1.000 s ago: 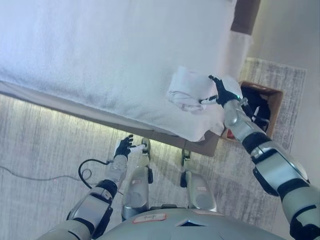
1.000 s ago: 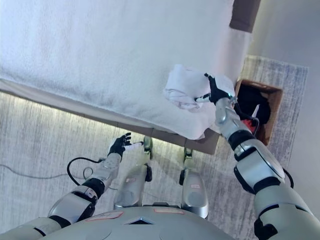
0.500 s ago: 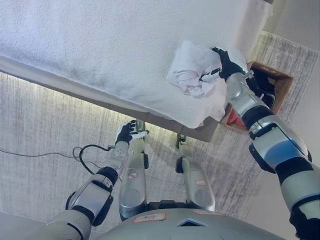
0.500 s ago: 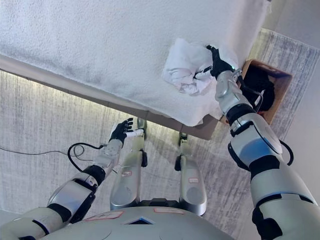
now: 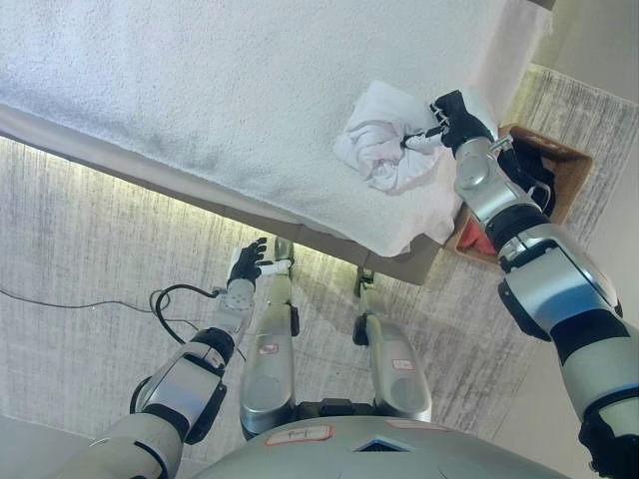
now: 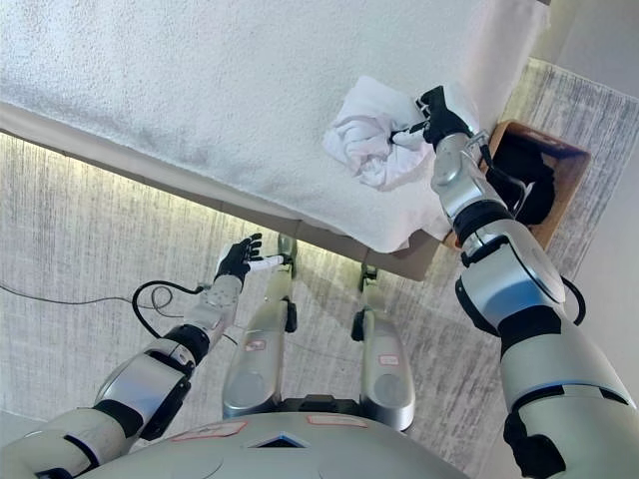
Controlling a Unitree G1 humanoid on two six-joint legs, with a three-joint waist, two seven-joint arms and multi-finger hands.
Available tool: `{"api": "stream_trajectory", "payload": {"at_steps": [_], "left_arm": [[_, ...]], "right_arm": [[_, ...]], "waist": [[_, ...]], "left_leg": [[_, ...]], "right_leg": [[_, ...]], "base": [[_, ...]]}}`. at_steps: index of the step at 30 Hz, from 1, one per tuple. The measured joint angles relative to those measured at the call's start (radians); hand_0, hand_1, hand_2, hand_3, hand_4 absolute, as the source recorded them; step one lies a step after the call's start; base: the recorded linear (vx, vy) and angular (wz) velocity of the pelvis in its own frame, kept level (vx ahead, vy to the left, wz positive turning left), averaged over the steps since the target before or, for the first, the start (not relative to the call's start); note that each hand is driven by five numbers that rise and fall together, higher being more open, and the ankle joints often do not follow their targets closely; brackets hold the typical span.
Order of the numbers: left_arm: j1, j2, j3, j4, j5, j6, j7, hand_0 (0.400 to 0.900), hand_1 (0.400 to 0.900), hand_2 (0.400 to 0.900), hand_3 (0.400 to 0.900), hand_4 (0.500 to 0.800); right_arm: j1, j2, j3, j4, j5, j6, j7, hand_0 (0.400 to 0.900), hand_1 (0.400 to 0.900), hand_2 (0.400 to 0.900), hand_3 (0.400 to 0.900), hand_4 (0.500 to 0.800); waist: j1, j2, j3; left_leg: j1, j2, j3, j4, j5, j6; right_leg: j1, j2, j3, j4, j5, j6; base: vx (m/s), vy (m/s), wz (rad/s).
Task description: Put the clothes on the bed into the basket.
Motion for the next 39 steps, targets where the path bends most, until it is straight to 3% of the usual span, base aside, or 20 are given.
{"api": "stream_trajectory", "payload": {"at_steps": [8,12,15,22,26,32,39], "left_arm": [[0.017,0.002,0.034,-0.005,0.002,0.002,-0.002,0.9,0.9,0.9,0.9,0.8],[0.081,0.002,0.06,-0.072,0.009,0.013,-0.008,0.9,0.9,0.9,0.9,0.8],[0.142,0.018,0.066,-0.156,0.018,0.013,-0.027,0.9,0.9,0.9,0.9,0.8],[0.236,0.059,0.102,-0.166,0.022,0.022,-0.068,0.9,0.9,0.9,0.9,0.8],[0.259,0.056,0.1,-0.163,0.023,0.028,-0.096,0.9,0.9,0.9,0.9,0.8],[0.272,0.034,0.09,-0.129,0.023,0.034,-0.137,0.9,0.9,0.9,0.9,0.8],[0.305,0.018,0.061,-0.125,0.023,0.043,-0.156,0.9,0.9,0.9,0.9,0.8]], "right_arm": [[0.124,-0.016,-0.094,-0.092,0.038,-0.003,0.005,0.4,0.4,0.4,0.4,0.5],[0.287,-0.041,-0.209,-0.238,0.04,-0.007,0.007,0.4,0.4,0.4,0.4,0.5],[0.45,-0.085,-0.301,-0.309,0.063,-0.047,0.022,0.4,0.4,0.4,0.4,0.5],[0.659,-0.168,-0.486,-0.184,0.105,-0.023,0.051,0.4,0.4,0.4,0.4,0.5],[0.68,-0.212,-0.515,-0.023,0.177,-0.02,0.07,0.4,0.4,0.4,0.4,0.5],[0.686,-0.246,-0.573,0.133,0.288,-0.013,0.129,0.4,0.4,0.4,0.4,0.5],[0.662,-0.282,-0.578,0.15,0.296,0.004,0.138,0.4,0.4,0.4,0.4,0.5]], "waist": [[-0.003,0.001,0.0],[-0.01,0.002,-0.002],[-0.016,0.001,-0.007],[-0.085,-0.026,-0.14],[-0.116,-0.029,-0.206],[-0.122,0.012,-0.269],[-0.118,0.061,-0.301]], "left_leg": [[0.078,0.001,-0.002,-0.001,-0.004,-0.005],[0.154,-0.004,0.015,-0.001,-0.019,-0.01],[0.235,-0.008,0.023,-0.002,-0.047,-0.015],[0.32,-0.004,0.034,-0.005,-0.075,-0.007],[0.344,0.003,0.038,-0.005,-0.079,-0.005],[0.352,0.011,0.03,-0.013,-0.093,-0.01],[0.354,0.021,0.029,-0.012,-0.093,-0.01]], "right_leg": [[0.078,-0.003,-0.002,0.0,-0.005,0.006],[0.149,-0.017,0.008,-0.001,-0.011,0.012],[0.224,-0.021,0.018,-0.001,-0.025,0.023],[0.305,-0.021,0.025,-0.002,-0.047,0.022],[0.328,-0.015,0.025,-0.003,-0.056,0.02],[0.338,-0.006,0.018,-0.006,-0.073,0.012],[0.341,0.005,0.018,-0.006,-0.075,0.008]], "base": [[0.04,-0.012,-0.04],[0.08,-0.008,-0.11],[0.08,-0.022,-0.1],[0.04,-0.025,0.0],[-0.02,-0.042,0.1],[0.0,-0.032,0.02],[0.01,-0.015,0.01]]}}
